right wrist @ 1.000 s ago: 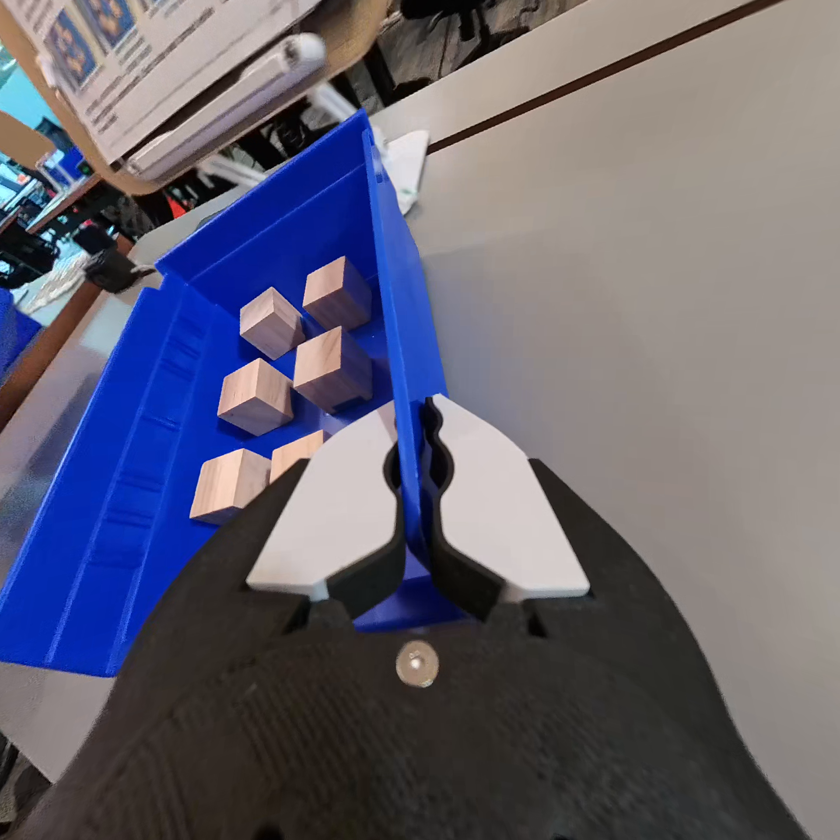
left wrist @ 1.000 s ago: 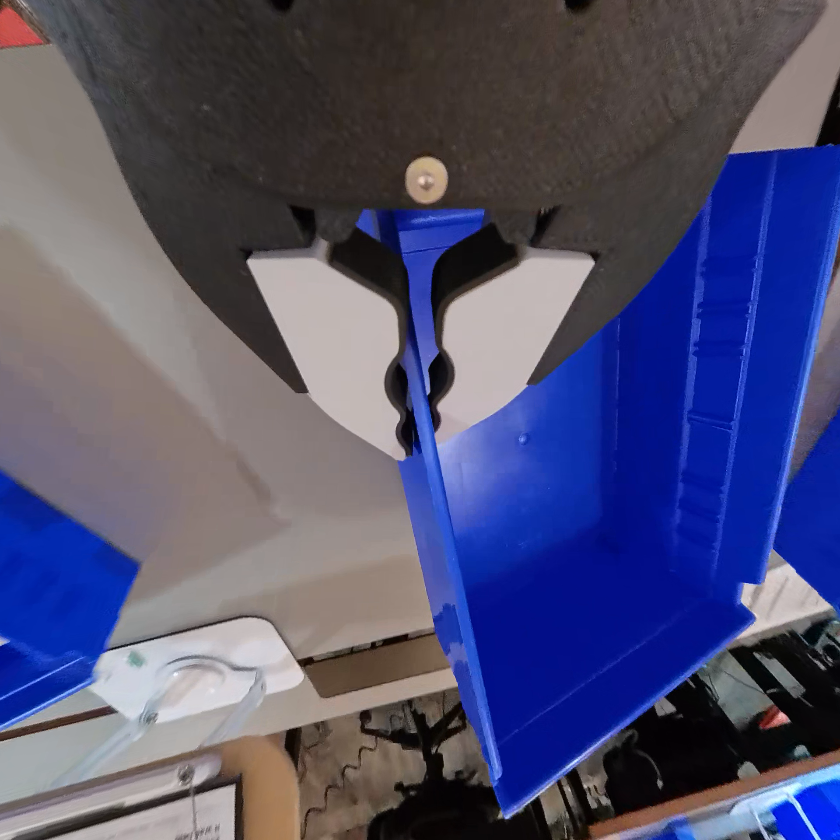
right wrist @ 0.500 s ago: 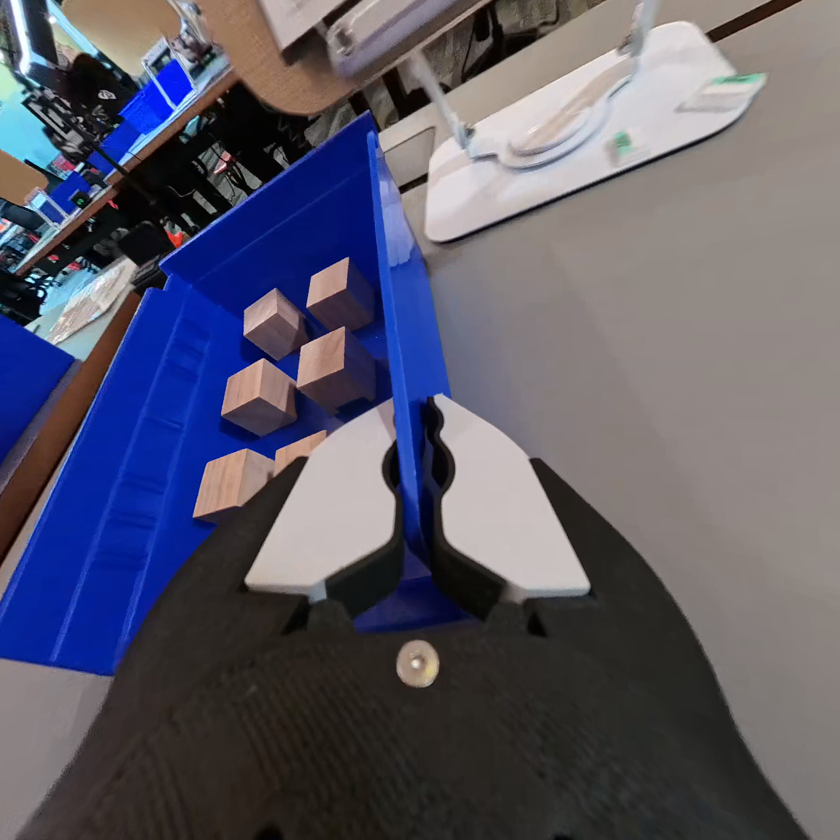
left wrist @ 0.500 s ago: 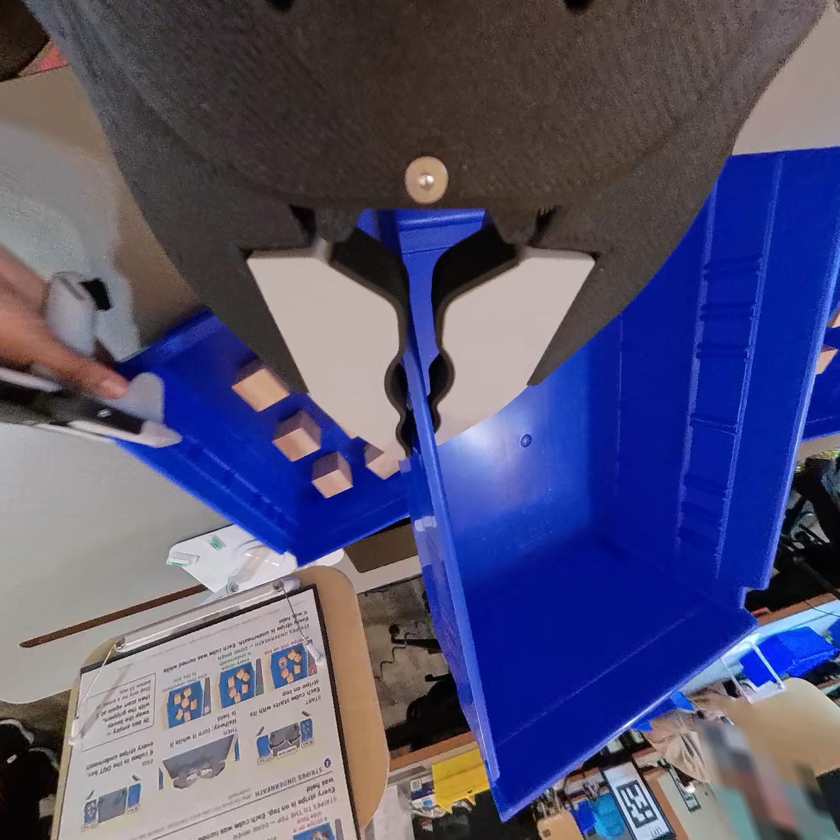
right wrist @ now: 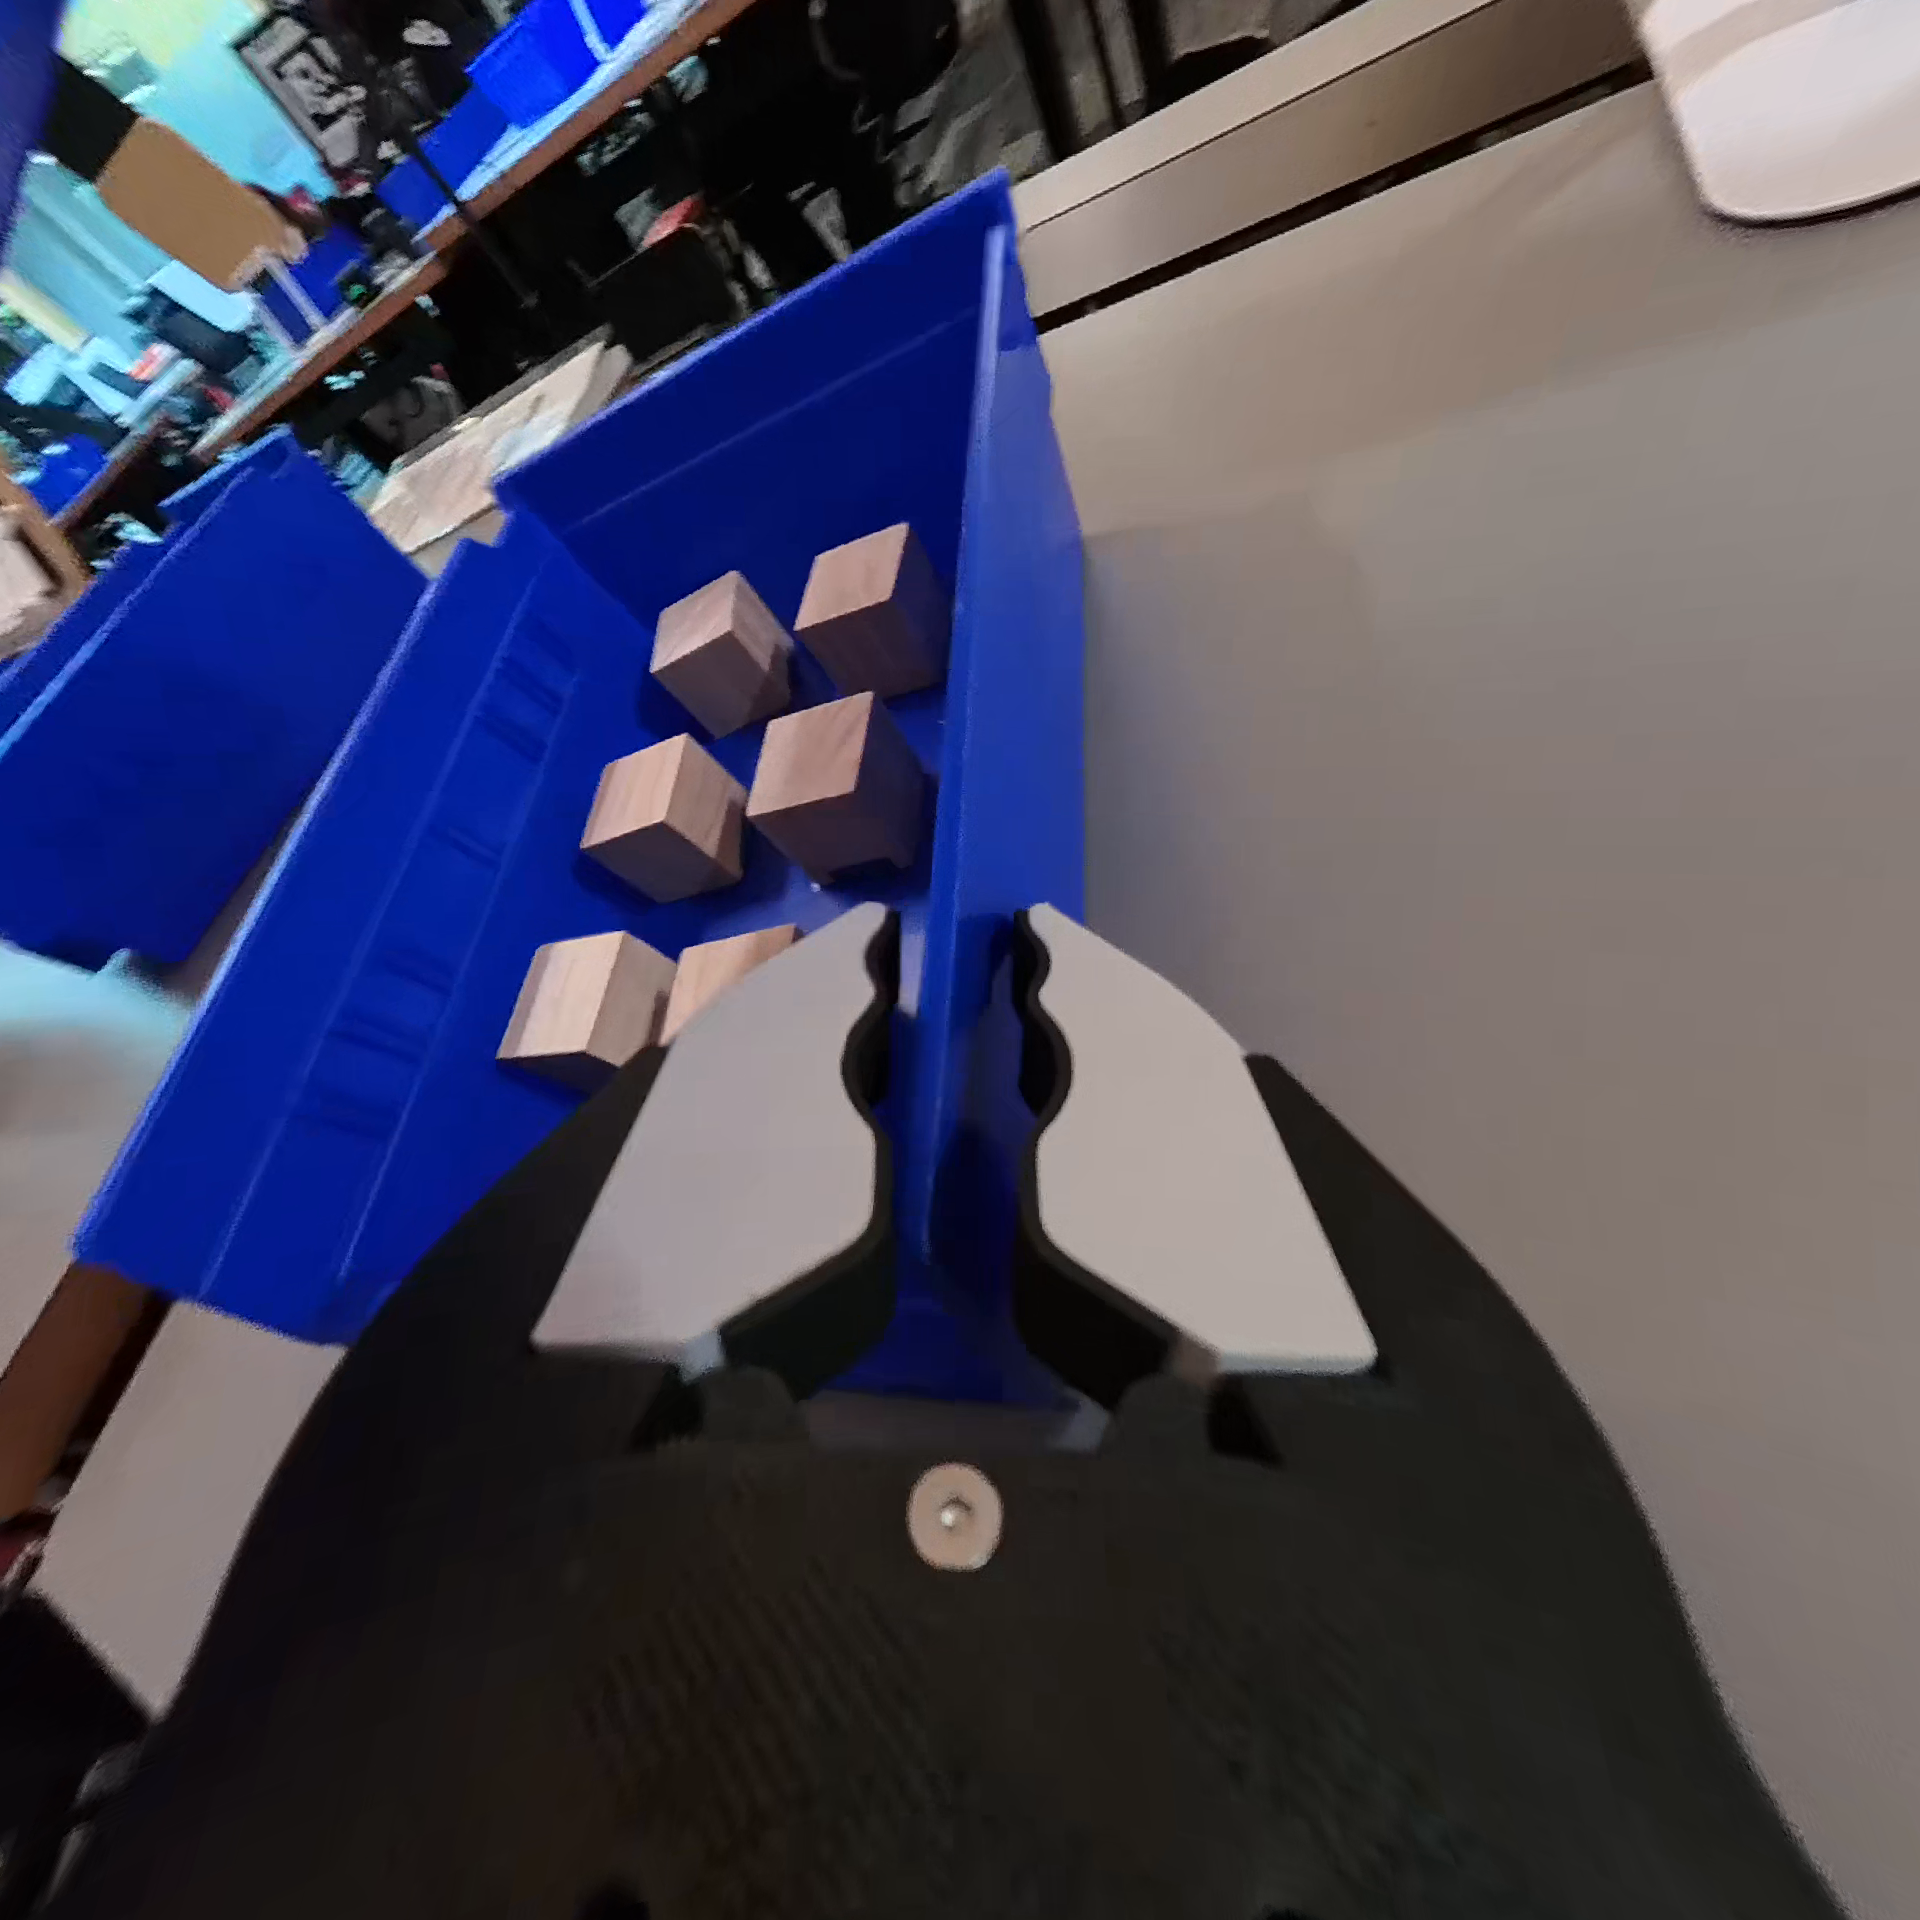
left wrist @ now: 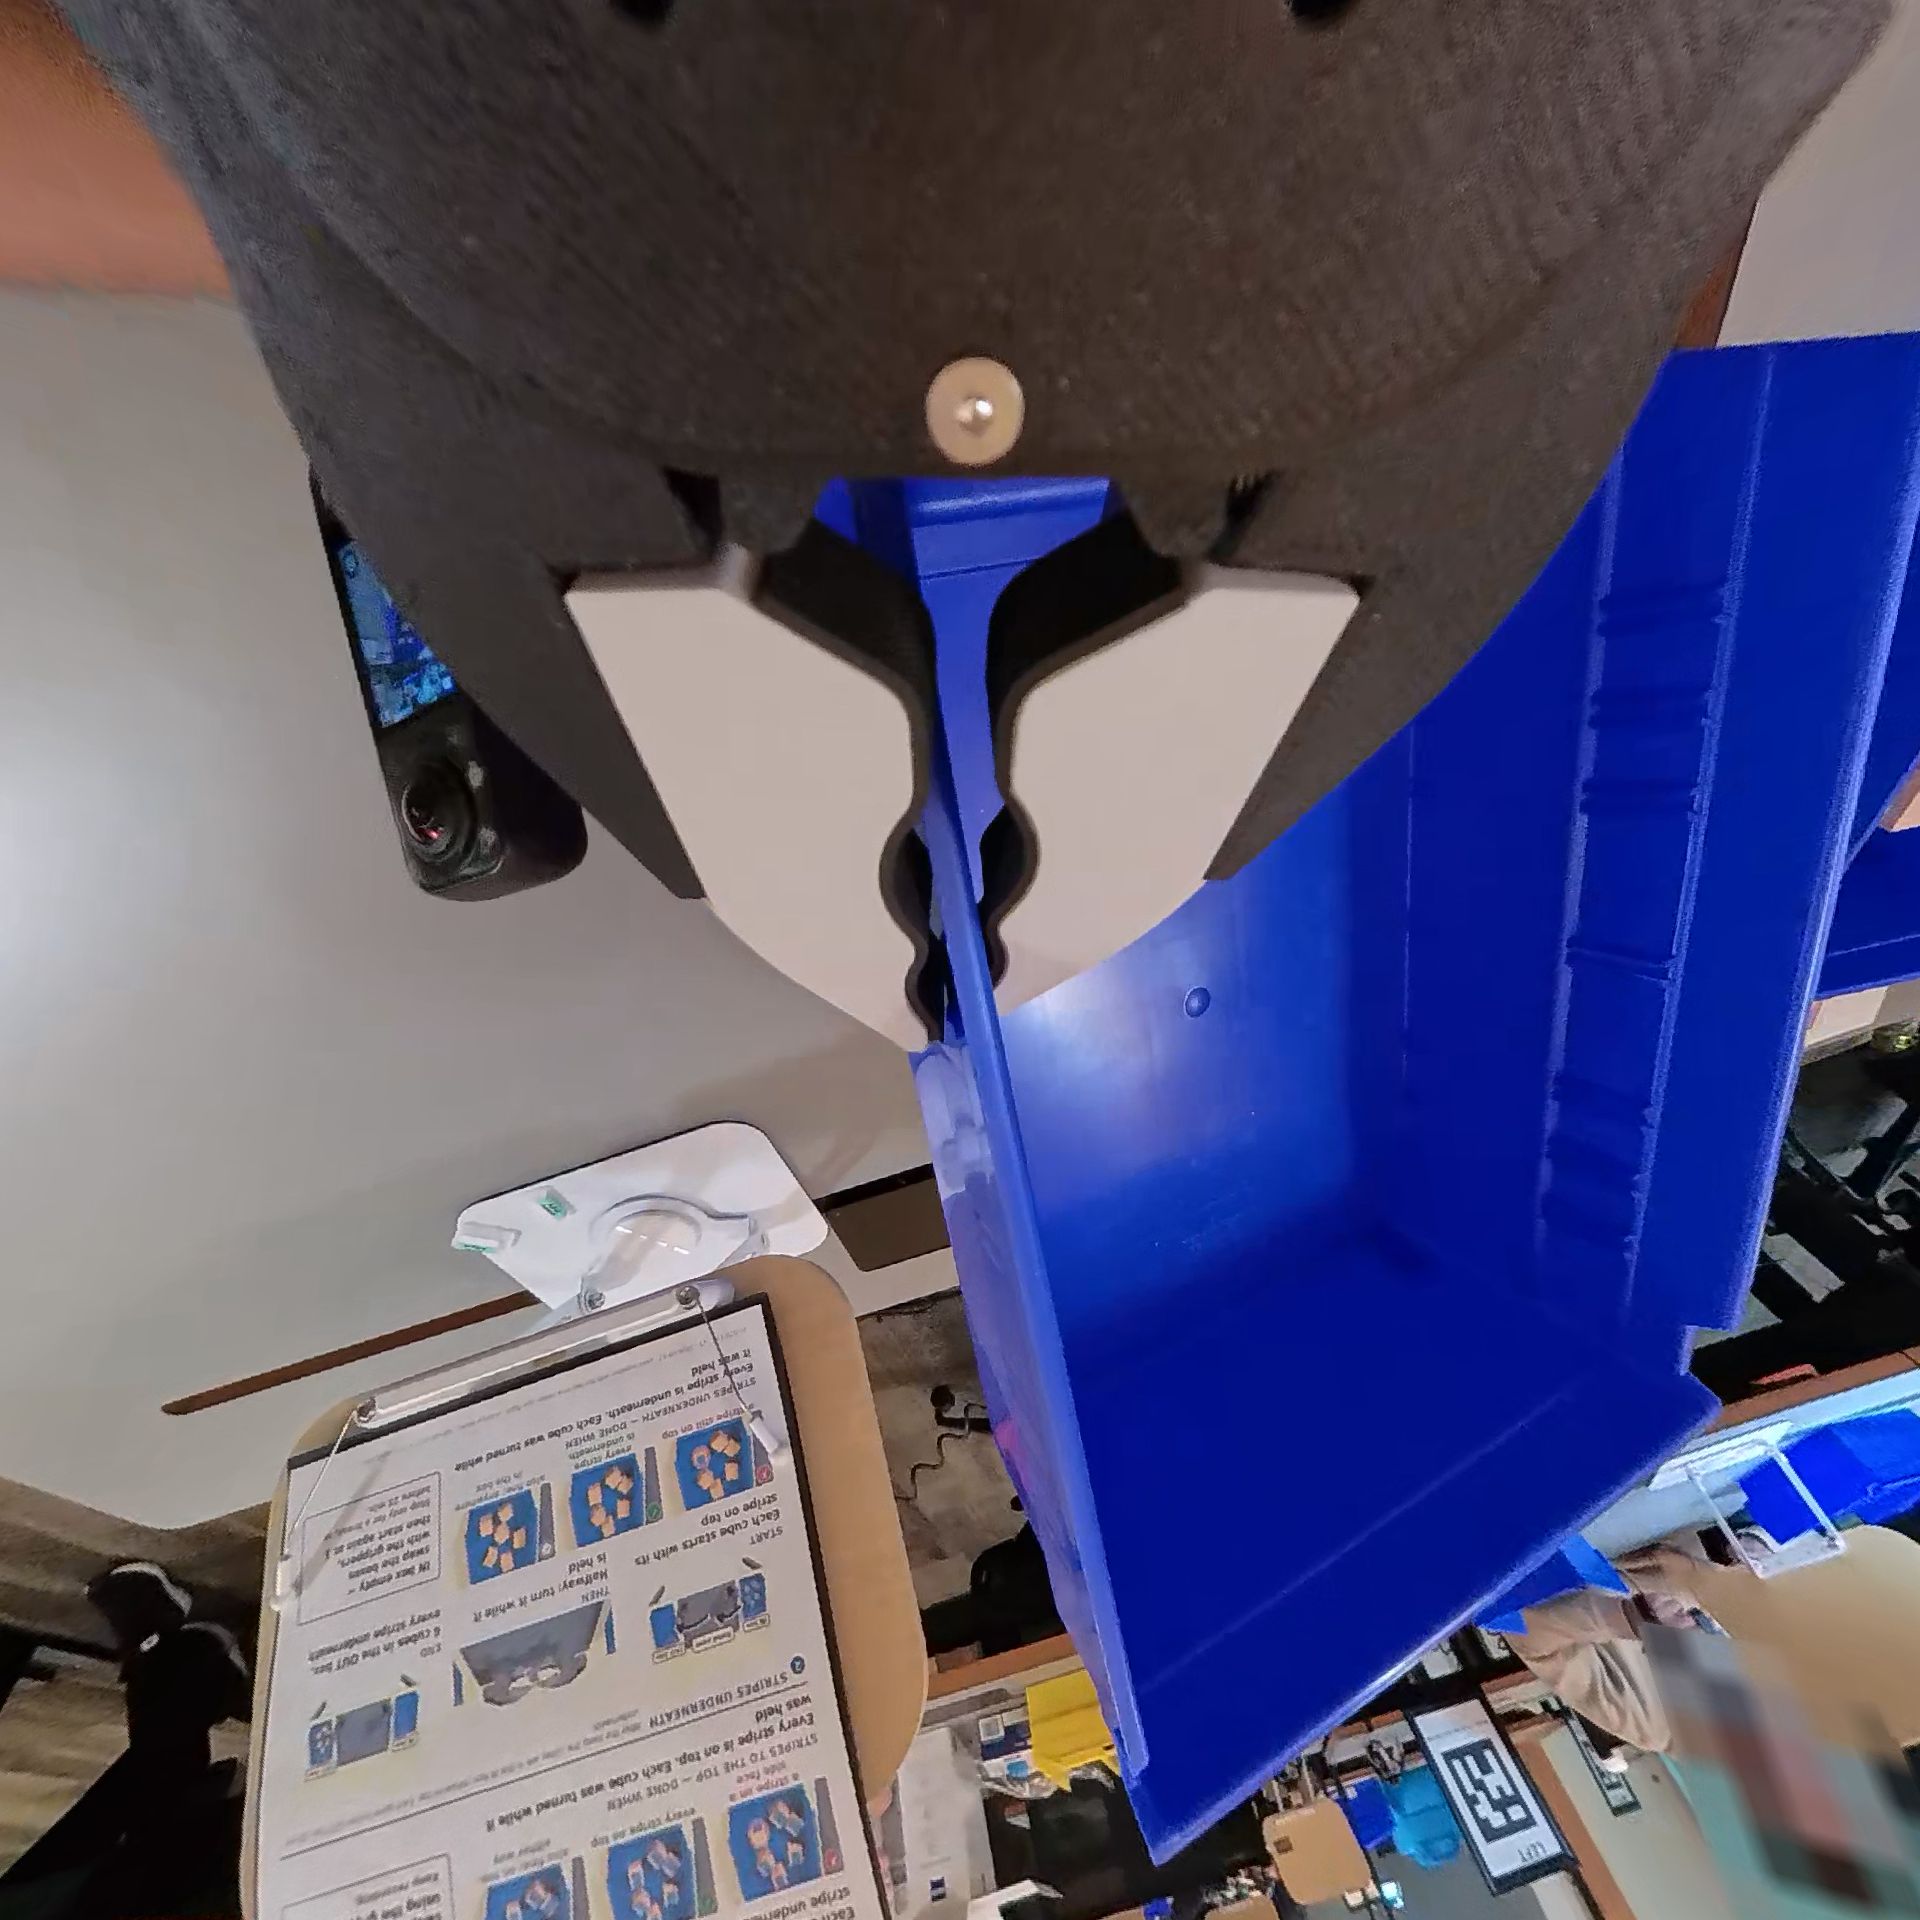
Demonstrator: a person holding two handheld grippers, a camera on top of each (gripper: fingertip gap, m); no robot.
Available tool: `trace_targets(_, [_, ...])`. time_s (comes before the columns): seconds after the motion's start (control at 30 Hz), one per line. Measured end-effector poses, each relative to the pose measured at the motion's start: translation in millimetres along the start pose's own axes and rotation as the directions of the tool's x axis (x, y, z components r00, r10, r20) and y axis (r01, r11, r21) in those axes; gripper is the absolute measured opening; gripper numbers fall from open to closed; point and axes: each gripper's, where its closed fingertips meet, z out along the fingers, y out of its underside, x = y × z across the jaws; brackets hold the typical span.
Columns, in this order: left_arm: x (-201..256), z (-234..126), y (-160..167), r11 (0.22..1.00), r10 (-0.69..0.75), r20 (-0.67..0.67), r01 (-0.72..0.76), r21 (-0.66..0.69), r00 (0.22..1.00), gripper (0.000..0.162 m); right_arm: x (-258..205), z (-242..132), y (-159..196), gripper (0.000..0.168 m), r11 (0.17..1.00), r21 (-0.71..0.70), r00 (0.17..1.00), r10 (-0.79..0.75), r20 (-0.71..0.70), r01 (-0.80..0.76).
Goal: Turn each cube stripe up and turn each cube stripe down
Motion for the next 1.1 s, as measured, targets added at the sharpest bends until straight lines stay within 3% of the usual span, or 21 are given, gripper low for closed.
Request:
trace_targets(0.1, [1.9,-1.7,-1.6,1.000,0.008,-0.004,-0.008,0.005,1.000,0.006,-12.8,-21.2,-9.5,0.044,0.999,-0.015,0.979,0.032,0.204,-0.030])
trace_targets(0.23, [23.7,-1.9,-7.9,0.999,0.026,-0.063,-0.024,0.025,0.998,0.006,20.2,-88.8,-62.7,0.046,0.989,0.146,0.942,-0.032,0.333,-0.018])
trace_targets(0.4, [107.3,5.9,-18.5,0.996,0.082,-0.289,-0.065,0.067,0.954,0.006,165.0,-171.8,-156.1,0.049,0.905,0.421,0.980,-0.131,0.146,0.058])
trace_targets(0.5, [179.6,17.7,-17.2,0.995,0.090,-0.462,-0.064,0.071,0.882,0.005,277.0,-218.9,-190.9,0.048,0.861,0.500,0.996,-0.081,-0.042,0.091])
trace_targets(0.6, [259.9,31.6,-6.5,0.994,0.104,-0.608,-0.098,0.043,0.787,0.005,370.3,-243.6,-188.3,0.028,0.884,0.460,0.988,-0.013,-0.154,0.083])
trace_targets(0.67, [313.7,40.9,3.6,0.989,0.124,-0.685,-0.148,0.025,0.718,0.005,423.5,-254.1,-179.9,0.029,0.899,0.433,0.965,0.050,-0.257,0.069])
trace_targets(0.73, [363.7,51.9,16.5,0.974,0.169,-0.737,-0.224,0.025,0.654,0.006,453.7,-260.1,-175.3,0.030,0.907,0.421,0.957,0.114,-0.265,0.009])
trace_targets(0.83, [426.4,69.1,37.0,0.950,0.211,-0.789,-0.312,0.025,0.578,0.006,493.5,-263.6,-165.6,0.028,0.948,0.314,0.930,0.064,-0.363,0.058])
trace_targets(0.93, [479.1,90.6,43.1,0.955,0.202,-0.806,-0.296,0.035,0.557,0.005,526.7,-294.7,-161.3,0.022,0.949,0.293,0.873,0.048,-0.486,0.111])
trace_targets(1.1, [538.1,127.0,47.0,0.917,0.324,-0.753,-0.385,0.102,0.573,0.005,547.2,-347.6,-155.3,0.028,0.910,0.412,0.856,0.175,-0.487,0.048])
